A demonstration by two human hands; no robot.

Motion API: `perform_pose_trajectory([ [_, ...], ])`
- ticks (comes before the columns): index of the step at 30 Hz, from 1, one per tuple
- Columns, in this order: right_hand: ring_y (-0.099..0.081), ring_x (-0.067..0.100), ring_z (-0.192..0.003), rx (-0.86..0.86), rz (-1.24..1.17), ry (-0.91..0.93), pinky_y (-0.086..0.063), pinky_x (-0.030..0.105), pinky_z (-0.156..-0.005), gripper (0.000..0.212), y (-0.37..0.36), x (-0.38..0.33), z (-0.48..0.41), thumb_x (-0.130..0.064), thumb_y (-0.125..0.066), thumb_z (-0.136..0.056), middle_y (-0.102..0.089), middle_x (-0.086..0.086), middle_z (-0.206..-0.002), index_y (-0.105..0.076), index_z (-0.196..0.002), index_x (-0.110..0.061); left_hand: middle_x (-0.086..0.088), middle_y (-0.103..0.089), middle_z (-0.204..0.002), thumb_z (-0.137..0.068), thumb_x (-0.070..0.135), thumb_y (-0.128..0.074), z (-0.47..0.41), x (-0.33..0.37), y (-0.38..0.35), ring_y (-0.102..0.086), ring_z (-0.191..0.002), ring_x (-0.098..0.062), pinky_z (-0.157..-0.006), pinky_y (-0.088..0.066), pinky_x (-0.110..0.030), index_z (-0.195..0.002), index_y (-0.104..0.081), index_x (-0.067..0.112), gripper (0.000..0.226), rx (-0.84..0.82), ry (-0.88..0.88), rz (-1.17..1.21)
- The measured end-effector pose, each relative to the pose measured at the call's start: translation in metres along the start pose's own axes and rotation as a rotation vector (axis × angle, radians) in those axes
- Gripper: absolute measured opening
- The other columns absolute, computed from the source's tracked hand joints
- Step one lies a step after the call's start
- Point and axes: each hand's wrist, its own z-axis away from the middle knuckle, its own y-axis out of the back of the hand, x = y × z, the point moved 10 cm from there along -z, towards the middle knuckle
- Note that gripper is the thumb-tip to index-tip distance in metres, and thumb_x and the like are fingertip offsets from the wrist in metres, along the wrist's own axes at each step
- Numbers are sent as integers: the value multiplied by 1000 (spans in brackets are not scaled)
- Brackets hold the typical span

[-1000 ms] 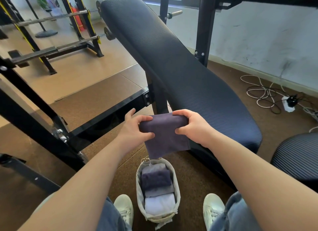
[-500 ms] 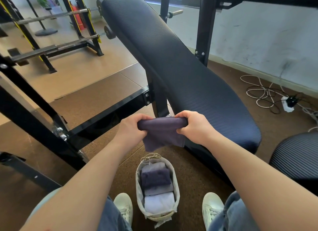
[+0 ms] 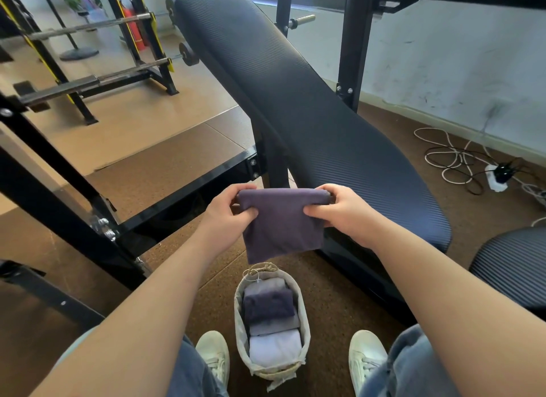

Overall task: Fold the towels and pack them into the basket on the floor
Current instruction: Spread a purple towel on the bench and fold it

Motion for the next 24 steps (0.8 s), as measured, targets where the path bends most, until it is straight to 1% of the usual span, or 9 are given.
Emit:
perform_pose_trajectory([
  [3, -74, 22, -101, 20, -146, -42, -60, 50, -91, 44, 0, 5, -1, -35, -78, -73, -77, 2, -106, -67, -114, -24, 15, -56, -128, -100, 18, -64, 1, 0, -2, -55, -110, -3, -80, -47, -13, -146, -45, 36, 53, -3, 10, -4],
  [6, -73, 23, -104, 62, -254, -116, -62, 50, -87, 49, 1, 12, 0, -36, -78, -81, -73, 4, -116, -60, -125, -26, 14, -51, -133, -104, 24, -58, 2, -2, -4, -51, -117, -5, -96, -52, -28, -156, -30, 42, 62, -13, 33, 60],
  [8, -71, 25, -107, 78, -272, -145, -63, 48, -84, 42, 1, 12, 3, -28, -70, -95, -69, 4, -122, -54, -134, -30, 14, -52, -141, -105, 25, -54, 0, -4, -2, -51, -128, -10, -105, -50, -36, -153, -37, 43, 53, 6, 33, 67],
  [10, -67, 24, -113, 80, -242, -111, -63, 47, -85, 39, 0, 7, 5, -26, -64, -101, -64, -1, -129, -54, -137, -35, 11, -50, -147, -107, 26, -51, -2, -2, 0, -45, -138, -14, -114, -43, -41, -139, -56, 40, 36, 25, 20, -30],
  [12, -60, 19, -122, 94, -75, 7, -59, 44, -95, 31, 4, -6, 6, -30, -67, -98, -60, -7, -136, -65, -128, -37, 6, -45, -153, -106, 28, -51, -2, -1, -1, -39, -144, -18, -118, -36, -40, -127, -66, 38, 27, 15, 39, -75],
  [15, -40, 13, -139, 48, 213, 129, -41, 30, -108, 40, 1, -22, 10, -28, -78, -88, -39, -9, -155, -71, -126, -35, 6, -34, -163, -101, 34, -60, 1, 5, -10, -35, -148, -20, -108, -35, -28, -142, -59, 29, 41, -63, 51, -152],
  [17, -33, 18, -146, 16, 332, 165, -37, 24, -104, 53, -3, -27, 12, -20, -81, -84, -30, -7, -162, -67, -134, -31, 9, -26, -166, -94, 37, -70, 3, 5, -14, -31, -150, -20, -114, -35, -33, -150, -50, 28, 60, -112, 38, -233],
  [20, -32, 23, -147, 7, 503, 193, -36, 18, -99, 64, -10, -27, 12, -12, -81, -85, -27, -2, -162, -59, -143, -27, 10, -24, -167, -83, 31, -84, 5, 3, -21, -27, -152, -18, -118, -34, -39, -154, -43, 25, 83, -171, 6, -322],
  [24, -46, 22, -133, 22, 627, 258, -39, 10, -89, 59, -14, -27, 10, -9, -77, -87, -44, 1, -147, -60, -140, -26, 2, -47, -155, -80, 18, -85, 6, 7, -24, -43, -141, -18, -109, -37, -26, -151, -47, 20, 81, -160, -103, -455],
])
